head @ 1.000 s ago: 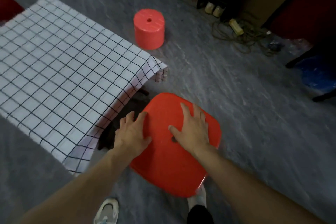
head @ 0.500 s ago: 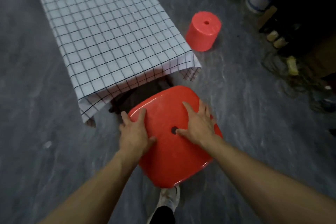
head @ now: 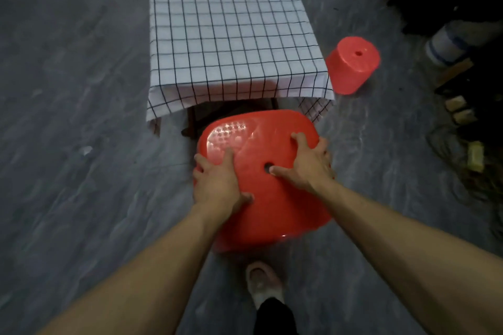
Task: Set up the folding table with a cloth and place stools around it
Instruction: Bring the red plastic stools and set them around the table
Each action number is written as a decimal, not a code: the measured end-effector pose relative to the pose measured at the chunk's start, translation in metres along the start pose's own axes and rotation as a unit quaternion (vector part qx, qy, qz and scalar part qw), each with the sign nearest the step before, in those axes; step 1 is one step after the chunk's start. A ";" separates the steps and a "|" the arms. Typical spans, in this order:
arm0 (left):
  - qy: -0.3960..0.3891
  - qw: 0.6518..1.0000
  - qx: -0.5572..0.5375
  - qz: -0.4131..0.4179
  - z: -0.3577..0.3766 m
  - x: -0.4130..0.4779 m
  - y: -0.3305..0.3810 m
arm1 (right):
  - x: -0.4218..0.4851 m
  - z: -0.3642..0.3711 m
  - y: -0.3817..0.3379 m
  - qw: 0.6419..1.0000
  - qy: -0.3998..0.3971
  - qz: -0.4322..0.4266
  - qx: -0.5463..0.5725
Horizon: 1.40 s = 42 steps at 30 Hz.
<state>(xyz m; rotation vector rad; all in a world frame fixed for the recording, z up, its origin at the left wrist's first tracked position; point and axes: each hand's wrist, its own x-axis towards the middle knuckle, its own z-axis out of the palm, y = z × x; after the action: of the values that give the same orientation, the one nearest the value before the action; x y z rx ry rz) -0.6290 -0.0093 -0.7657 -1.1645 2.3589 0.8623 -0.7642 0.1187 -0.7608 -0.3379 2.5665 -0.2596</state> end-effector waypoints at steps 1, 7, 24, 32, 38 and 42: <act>0.002 1.000 0.001 -0.003 -0.001 -0.001 0.002 | 0.000 -0.001 0.000 1.000 0.000 -0.001 0.002; 0.002 1.000 -0.005 -0.014 -0.004 -0.004 0.009 | 0.002 0.002 0.002 1.000 -0.004 -0.007 -0.021; 0.014 0.998 -0.031 -0.045 0.038 -0.055 0.004 | -0.040 0.020 0.064 0.996 -0.003 -0.078 -0.040; 0.021 0.999 -0.038 -0.030 0.053 -0.086 -0.012 | -0.066 0.019 0.087 0.993 -0.012 -0.113 -0.040; 0.068 0.995 -0.049 -0.047 0.056 -0.086 -0.007 | -0.059 0.013 0.098 0.988 -0.063 -0.140 -0.016; 0.074 0.995 -0.040 -0.057 0.062 -0.090 -0.004 | -0.063 0.016 0.103 0.987 -0.051 -0.149 -0.007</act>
<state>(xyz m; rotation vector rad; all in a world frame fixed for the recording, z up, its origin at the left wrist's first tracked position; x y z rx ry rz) -0.5689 0.0819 -0.7628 -1.4249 2.3644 0.8652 -0.7223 0.2325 -0.7696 -0.7229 2.4116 -0.3239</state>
